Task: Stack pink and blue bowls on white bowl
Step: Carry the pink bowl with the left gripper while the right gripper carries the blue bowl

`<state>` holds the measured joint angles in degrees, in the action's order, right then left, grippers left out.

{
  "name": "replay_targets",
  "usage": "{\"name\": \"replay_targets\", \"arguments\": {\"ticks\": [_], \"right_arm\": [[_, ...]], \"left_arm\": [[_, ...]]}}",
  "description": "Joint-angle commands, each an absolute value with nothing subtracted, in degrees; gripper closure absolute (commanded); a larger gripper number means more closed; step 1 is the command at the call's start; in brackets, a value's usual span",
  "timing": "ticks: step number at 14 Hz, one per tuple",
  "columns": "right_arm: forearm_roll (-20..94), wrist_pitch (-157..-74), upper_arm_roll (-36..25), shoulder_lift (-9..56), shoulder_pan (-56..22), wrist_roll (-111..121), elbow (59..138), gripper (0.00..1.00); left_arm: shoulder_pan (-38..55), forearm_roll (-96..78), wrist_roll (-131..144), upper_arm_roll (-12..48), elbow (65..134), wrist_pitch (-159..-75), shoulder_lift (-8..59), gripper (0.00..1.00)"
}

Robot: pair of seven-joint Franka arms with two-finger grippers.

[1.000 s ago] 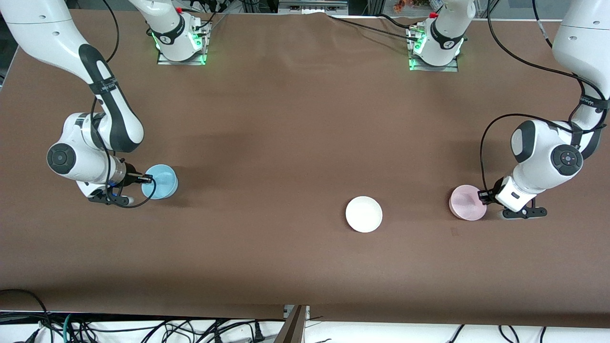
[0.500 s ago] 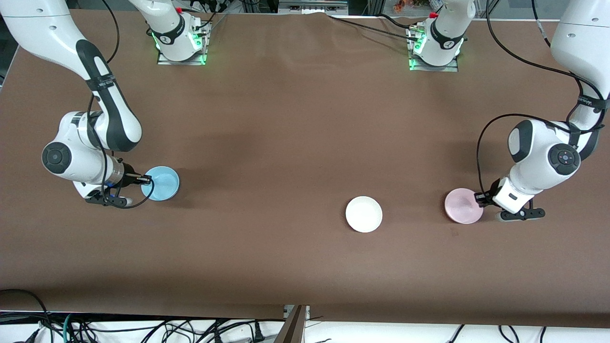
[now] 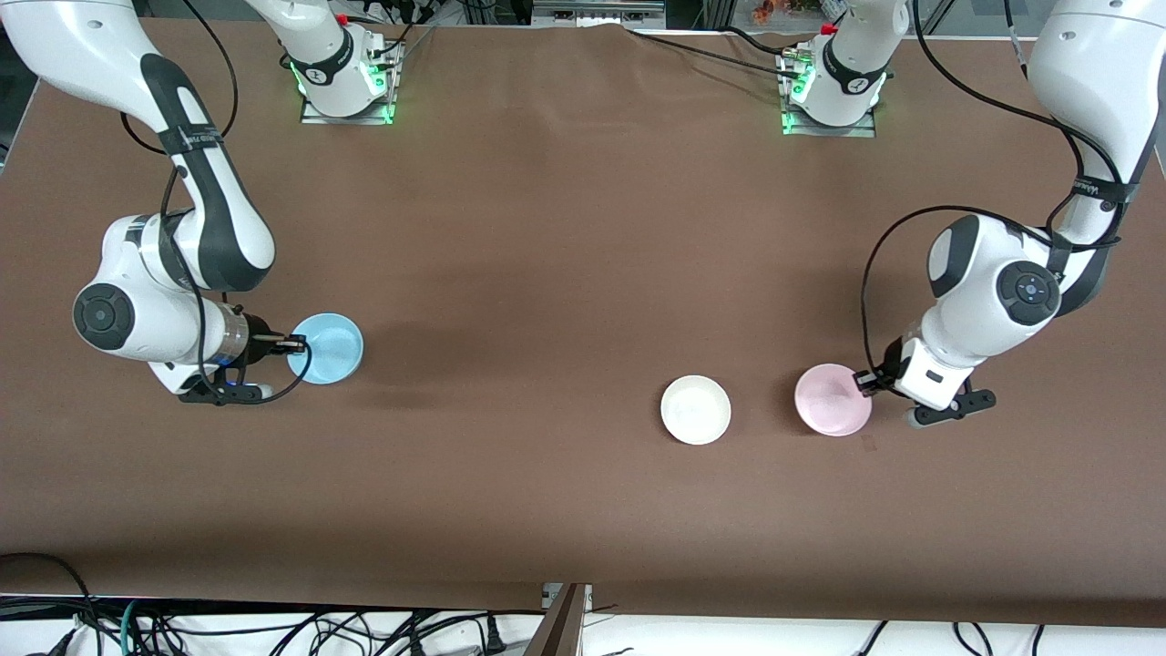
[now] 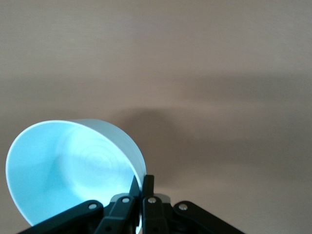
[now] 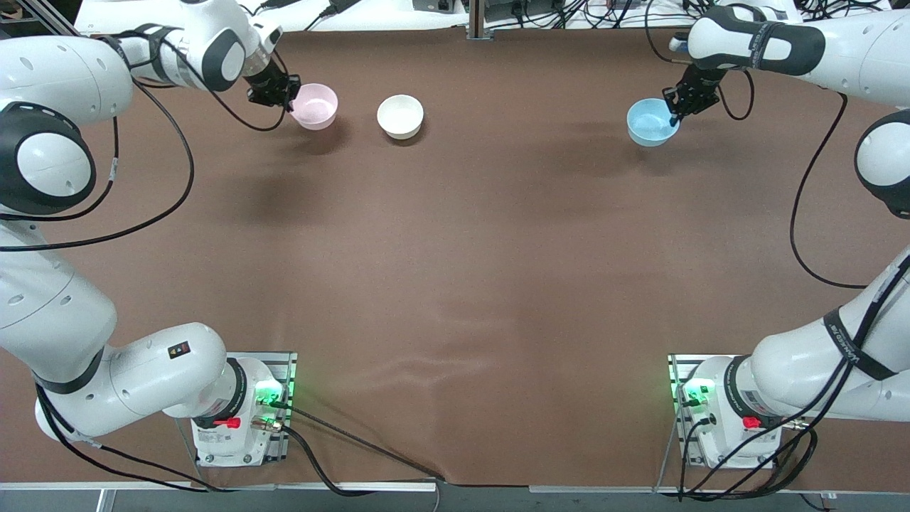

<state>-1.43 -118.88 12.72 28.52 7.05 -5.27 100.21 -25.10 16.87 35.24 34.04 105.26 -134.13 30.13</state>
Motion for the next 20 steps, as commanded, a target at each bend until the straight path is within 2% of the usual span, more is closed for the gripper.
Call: {"name": "replay_targets", "arguments": {"ticks": [1, 5, 10, 16, 20], "right_arm": [[-0.44, -117.51, 15.37, 28.04, 7.21, -5.27, 99.14, 1.0], [5.62, -117.51, 16.26, 28.12, 5.63, -5.28, 97.66, 1.0], [5.63, -117.6, 16.26, 29.35, 2.38, -8.77, 95.19, 1.0], [5.71, -118.21, 16.26, 31.11, -1.66, -16.17, 92.91, 1.0], [5.8, -119.17, 16.35, 33.04, -4.74, -20.91, 91.15, 1.0]], "left_arm": [[-25.22, 18.46, 45.23, 38.83, 102.66, -129.29, 29.36, 1.0], [-20.84, 18.54, 54.56, 40.17, 102.66, -130.25, 29.88, 1.0], [-16.09, 18.63, 63.71, 39.64, 102.92, -137.36, 31.72, 1.0], [-15.21, 18.89, 64.78, 39.38, 103.54, -141.41, 33.92, 1.0], [-14.5, 26.25, 70.55, 39.37, 103.62, -143.43, 36.47, 1.0]]}}
